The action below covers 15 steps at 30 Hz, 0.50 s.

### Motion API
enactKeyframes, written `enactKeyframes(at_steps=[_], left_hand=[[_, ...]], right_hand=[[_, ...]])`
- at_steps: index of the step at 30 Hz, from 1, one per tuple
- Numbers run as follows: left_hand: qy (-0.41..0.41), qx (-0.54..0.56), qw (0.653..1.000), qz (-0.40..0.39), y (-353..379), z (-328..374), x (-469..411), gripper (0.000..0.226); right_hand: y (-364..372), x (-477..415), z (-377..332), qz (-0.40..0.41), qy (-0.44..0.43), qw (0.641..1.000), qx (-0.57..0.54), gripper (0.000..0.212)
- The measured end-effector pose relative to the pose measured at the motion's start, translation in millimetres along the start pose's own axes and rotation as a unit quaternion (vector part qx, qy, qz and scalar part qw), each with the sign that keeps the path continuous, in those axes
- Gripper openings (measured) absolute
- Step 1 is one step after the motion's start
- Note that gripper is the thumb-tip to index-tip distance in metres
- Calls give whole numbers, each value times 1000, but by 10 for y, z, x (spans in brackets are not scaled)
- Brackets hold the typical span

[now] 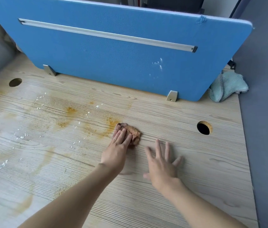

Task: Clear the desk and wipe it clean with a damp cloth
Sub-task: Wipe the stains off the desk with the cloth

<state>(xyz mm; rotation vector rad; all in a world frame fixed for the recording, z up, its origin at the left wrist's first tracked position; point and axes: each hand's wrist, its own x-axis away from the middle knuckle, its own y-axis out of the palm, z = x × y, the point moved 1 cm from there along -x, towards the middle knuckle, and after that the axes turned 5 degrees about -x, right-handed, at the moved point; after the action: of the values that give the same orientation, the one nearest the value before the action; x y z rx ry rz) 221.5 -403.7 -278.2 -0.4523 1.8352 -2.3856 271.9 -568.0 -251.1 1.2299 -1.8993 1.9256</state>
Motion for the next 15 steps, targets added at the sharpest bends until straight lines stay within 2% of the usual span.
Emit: enactKeyframes(at_steps=[2, 5, 7, 11, 15], left_hand=[[-8, -3, 1000, -13, 2, 91, 58, 90], [39, -12, 999, -33, 40, 60, 243, 92], [53, -11, 998, -38, 45, -55, 250, 94], [-12, 1, 1000, -4, 56, 88, 198, 90], [30, -11, 999, -26, 148, 184, 516, 88]], right_hand=[[82, 88, -3, -37, 9, 999, -17, 121], [137, 138, 5, -50, 9, 998, 21, 127], [118, 133, -10, -48, 14, 999, 23, 128], [99, 137, -42, -55, 17, 998, 27, 127], [104, 140, -34, -55, 13, 998, 32, 124]])
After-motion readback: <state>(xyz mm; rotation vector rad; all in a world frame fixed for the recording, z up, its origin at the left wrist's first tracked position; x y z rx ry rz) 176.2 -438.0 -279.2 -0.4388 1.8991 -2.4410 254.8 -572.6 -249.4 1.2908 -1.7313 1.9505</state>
